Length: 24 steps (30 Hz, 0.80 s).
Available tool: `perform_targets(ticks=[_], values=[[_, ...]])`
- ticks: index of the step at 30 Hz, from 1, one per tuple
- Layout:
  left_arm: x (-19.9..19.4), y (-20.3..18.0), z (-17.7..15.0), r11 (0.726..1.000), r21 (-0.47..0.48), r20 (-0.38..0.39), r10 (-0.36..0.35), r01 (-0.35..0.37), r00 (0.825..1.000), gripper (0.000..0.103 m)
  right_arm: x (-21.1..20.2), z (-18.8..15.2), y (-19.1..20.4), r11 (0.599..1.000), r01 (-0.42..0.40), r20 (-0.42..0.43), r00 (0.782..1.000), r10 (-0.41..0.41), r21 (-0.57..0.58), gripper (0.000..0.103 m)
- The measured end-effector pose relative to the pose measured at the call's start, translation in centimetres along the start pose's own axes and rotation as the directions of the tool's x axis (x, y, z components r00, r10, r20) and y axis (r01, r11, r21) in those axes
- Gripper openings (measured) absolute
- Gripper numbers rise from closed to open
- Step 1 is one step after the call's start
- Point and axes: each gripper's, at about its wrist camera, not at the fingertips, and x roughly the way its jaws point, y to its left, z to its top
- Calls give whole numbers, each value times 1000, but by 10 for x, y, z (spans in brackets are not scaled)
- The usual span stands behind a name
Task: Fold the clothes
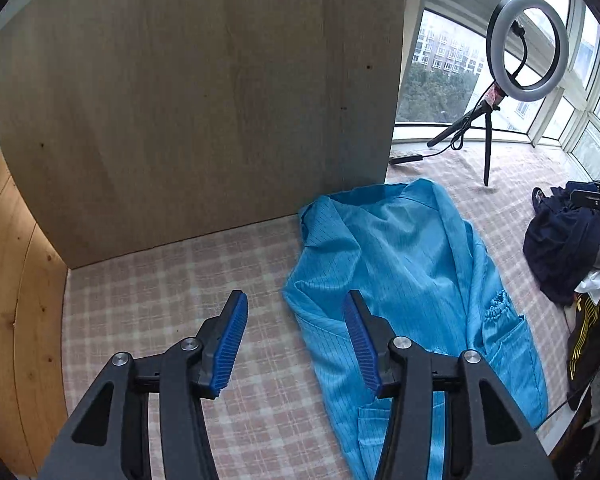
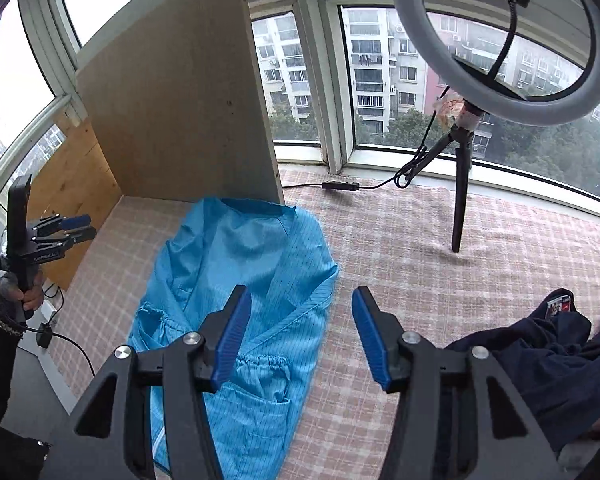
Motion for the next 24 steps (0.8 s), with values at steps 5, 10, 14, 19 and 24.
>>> perform_targets(ticks=[5, 10, 14, 19, 24], values=[[82, -13, 28, 998, 51, -84, -18, 22, 996, 49, 120, 27, -8, 997, 25, -108, 994, -32, -67, 52], [148, -10, 54, 997, 74, -145, -25, 36, 989, 55, 210, 52, -15, 990, -8, -206, 978, -21, -138, 52], [183, -5, 61, 994, 41, -192, -88, 98, 977, 52, 250, 66, -20, 988, -87, -252, 966, 52, -128, 52], [155, -17, 61, 989, 56, -115, -128, 135, 985, 3, 259, 79, -25, 977, -210, -259, 946, 195, -29, 4], [61, -34, 45, 987, 96, 47, -135, 131, 990, 3, 178, 76, -5, 978, -185, -96, 980, 175, -99, 3]])
